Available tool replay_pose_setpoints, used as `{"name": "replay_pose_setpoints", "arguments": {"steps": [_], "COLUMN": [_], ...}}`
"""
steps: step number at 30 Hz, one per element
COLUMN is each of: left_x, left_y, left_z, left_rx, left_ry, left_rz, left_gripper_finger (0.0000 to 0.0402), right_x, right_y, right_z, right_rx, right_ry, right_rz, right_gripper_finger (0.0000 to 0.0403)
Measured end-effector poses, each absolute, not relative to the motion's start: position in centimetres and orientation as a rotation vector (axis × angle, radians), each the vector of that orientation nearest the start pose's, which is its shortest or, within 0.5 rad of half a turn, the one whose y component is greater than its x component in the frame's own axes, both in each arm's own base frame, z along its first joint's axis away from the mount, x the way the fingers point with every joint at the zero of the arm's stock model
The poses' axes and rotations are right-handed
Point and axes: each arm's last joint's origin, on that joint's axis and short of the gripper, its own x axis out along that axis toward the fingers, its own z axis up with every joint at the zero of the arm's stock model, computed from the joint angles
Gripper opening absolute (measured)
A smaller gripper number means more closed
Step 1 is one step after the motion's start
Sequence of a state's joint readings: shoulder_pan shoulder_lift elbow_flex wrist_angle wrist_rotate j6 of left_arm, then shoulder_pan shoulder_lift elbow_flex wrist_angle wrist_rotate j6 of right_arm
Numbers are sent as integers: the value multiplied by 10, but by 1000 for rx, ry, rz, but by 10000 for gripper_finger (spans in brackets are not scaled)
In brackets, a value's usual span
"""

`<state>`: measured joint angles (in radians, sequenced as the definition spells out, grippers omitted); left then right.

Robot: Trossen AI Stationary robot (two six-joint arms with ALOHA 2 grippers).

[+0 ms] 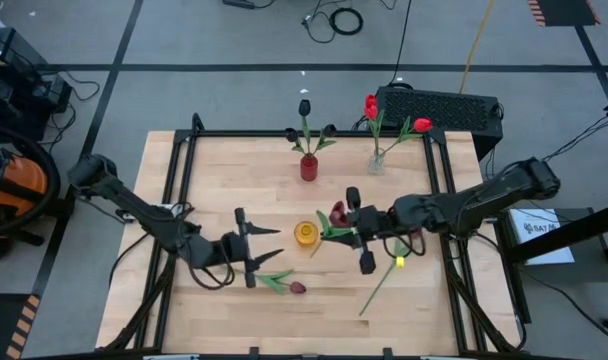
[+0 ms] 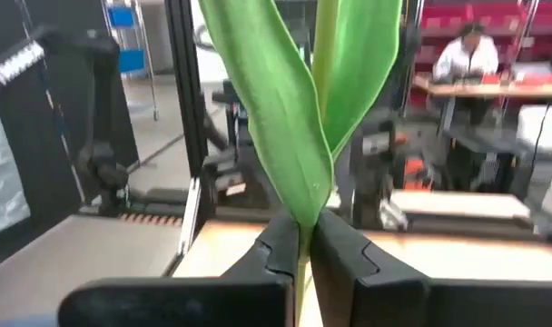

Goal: Sort flowers into vase by color
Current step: Put the top dark red flower into the yellow vase

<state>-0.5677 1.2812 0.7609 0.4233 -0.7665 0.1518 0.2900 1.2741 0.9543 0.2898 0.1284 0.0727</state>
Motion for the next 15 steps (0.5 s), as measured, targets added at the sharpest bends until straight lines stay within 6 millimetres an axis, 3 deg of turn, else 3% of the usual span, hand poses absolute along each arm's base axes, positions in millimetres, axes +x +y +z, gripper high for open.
{"name": "replay_pose_setpoints", "arguments": {"steps": [7,15], "left_x": [229,226], "left_y": [-134,-135], "left_z": [281,277], "left_rx": [193,163], "left_ry": [130,166], "left_rz": [163,148], "left_gripper_finger": [215,215], "right_x": [290,296], "right_y": [81,66], "right_z": [319,317], "right_rx": [63,-7], "right_ry": [96,83], "right_rz": [146,8], "right_gripper_finger": [13,13]}}
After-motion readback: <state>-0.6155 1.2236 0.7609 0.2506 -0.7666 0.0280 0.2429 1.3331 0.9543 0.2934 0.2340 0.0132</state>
